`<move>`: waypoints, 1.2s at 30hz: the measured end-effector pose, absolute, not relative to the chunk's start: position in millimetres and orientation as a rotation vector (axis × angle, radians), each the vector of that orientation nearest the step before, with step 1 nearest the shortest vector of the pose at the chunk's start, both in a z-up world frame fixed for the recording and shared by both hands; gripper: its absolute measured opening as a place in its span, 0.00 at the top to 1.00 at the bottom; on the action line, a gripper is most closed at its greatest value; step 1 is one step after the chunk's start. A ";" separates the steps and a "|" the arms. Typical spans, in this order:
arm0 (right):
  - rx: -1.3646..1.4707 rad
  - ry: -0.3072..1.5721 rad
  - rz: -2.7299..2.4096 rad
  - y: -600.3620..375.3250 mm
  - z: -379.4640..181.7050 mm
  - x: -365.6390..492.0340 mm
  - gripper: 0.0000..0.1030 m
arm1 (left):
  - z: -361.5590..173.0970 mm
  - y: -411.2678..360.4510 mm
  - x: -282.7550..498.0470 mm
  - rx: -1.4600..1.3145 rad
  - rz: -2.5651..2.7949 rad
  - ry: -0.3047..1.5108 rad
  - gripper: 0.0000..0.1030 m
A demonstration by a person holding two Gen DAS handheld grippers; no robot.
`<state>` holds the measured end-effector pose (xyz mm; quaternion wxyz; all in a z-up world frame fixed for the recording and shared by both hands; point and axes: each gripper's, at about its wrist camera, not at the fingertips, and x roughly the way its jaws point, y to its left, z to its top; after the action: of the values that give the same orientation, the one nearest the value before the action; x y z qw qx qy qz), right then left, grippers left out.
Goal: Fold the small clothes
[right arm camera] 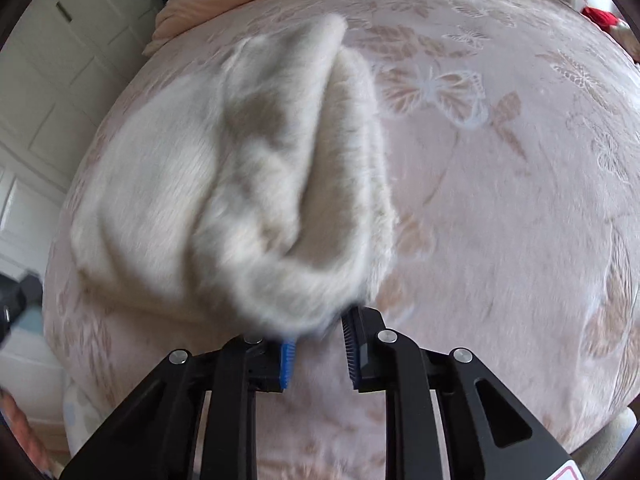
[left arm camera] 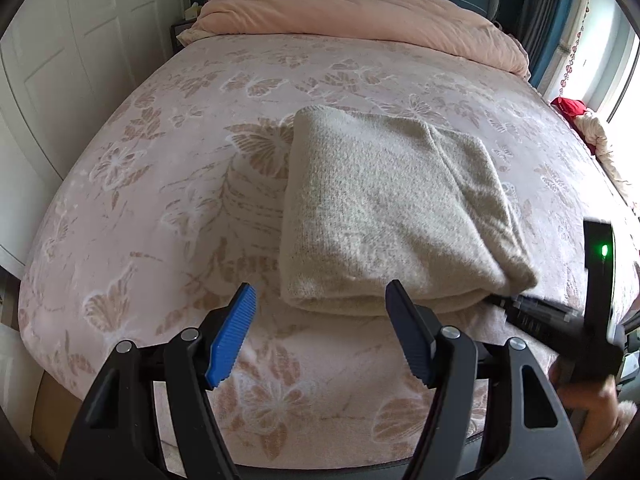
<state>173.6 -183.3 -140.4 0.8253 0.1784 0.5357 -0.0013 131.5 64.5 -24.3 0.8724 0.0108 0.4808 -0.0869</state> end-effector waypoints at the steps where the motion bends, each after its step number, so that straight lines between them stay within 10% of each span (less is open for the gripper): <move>1: 0.380 1.141 -0.009 -184.9 -142.9 176.8 0.84 | -25.8 65.0 132.2 0.022 -0.179 1.008 0.37; 11: 0.379 1.077 -0.025 -177.5 -107.3 132.2 0.75 | -34.2 68.4 127.8 0.042 -0.143 1.014 0.25; 16: 0.340 0.968 -0.104 -171.6 -66.7 87.6 0.35 | -25.7 67.8 100.3 0.036 -0.133 0.971 0.08; 19: 0.316 0.888 -0.141 -165.6 -44.9 64.0 0.27 | -16.6 64.3 81.0 0.040 -0.113 0.934 0.08; 36: 0.238 0.794 -0.169 -139.2 -29.3 6.8 0.23 | 4.6 39.5 15.7 0.120 -0.122 0.806 0.08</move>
<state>6.8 -139.2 -29.3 0.9119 0.1156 0.3851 -0.0820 15.7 39.5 4.6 0.9164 0.0583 0.3916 -0.0592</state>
